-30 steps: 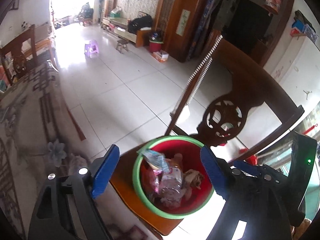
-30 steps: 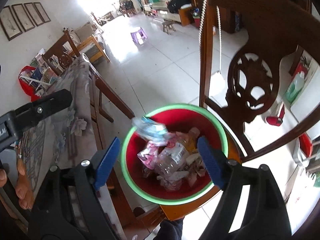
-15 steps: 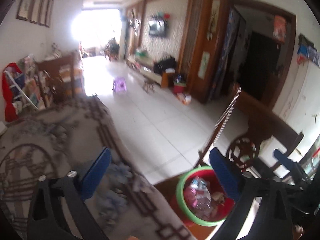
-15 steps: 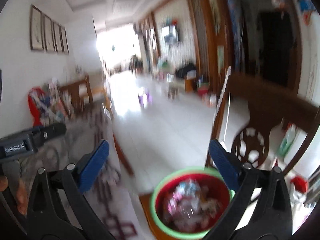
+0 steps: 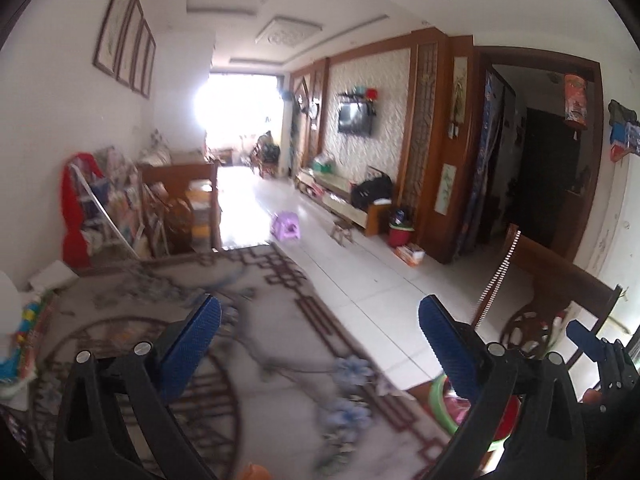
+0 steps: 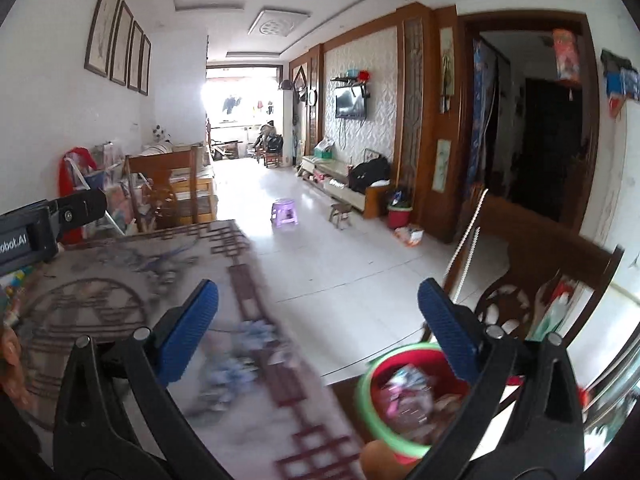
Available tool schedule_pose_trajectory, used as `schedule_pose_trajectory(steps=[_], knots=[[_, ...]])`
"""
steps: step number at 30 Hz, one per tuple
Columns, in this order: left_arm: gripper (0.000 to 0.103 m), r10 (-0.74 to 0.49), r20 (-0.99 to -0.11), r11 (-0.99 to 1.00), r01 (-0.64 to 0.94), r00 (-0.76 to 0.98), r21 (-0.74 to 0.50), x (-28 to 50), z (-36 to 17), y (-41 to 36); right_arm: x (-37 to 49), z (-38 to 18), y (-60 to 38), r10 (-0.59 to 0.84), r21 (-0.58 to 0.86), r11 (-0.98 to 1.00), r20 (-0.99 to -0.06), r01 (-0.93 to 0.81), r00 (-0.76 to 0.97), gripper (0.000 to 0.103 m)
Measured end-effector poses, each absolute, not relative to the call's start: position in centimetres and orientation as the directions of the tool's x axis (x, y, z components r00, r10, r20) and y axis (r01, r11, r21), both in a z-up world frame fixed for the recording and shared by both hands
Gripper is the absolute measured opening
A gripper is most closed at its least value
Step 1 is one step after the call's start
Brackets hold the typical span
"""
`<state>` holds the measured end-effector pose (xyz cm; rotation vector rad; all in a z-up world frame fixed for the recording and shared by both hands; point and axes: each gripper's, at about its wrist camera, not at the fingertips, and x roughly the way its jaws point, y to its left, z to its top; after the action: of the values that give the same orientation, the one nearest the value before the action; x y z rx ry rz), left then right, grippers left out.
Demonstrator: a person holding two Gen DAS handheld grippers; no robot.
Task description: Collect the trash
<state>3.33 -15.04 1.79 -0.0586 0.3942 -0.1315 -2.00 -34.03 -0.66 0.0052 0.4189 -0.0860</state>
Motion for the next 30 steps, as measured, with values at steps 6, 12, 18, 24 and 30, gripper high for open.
schedule_pose_trajectory(steps=[6, 12, 18, 24, 30], knots=[[0.095, -0.124, -0.392, 0.991, 0.094, 0.912, -0.095, 2.5, 2.0, -11.1, -2.7, -0.6, -30.7, -0.072, -0.016, 0.997, -0.424, 0.072, 0.903, 0.098], [0.095, -0.16, -0.411, 0.984, 0.111, 0.898, -0.142, 1.8, 1.6, -8.8, -3.5, -0.8, -28.3, -0.124, -0.054, 0.992, -0.425, 0.112, 0.897, 0.098], [0.095, -0.15, -0.431, 0.985, 0.098, 0.89, -0.14, 1.9, 1.2, -7.7, -3.4, -1.1, -27.6, -0.11, -0.05, 0.994, -0.466, 0.098, 0.878, 0.098], [0.095, -0.155, -0.433, 0.985, 0.108, 0.888, -0.131, 1.7, 1.1, -7.3, -3.4, -1.2, -27.0, -0.114, -0.06, 0.994, -0.472, 0.097, 0.874, 0.098], [0.095, -0.157, -0.436, 0.985, 0.11, 0.886, -0.131, 1.6, 1.1, -7.2, -3.3, -1.3, -26.6, -0.11, -0.063, 0.994, -0.482, 0.09, 0.869, 0.098]])
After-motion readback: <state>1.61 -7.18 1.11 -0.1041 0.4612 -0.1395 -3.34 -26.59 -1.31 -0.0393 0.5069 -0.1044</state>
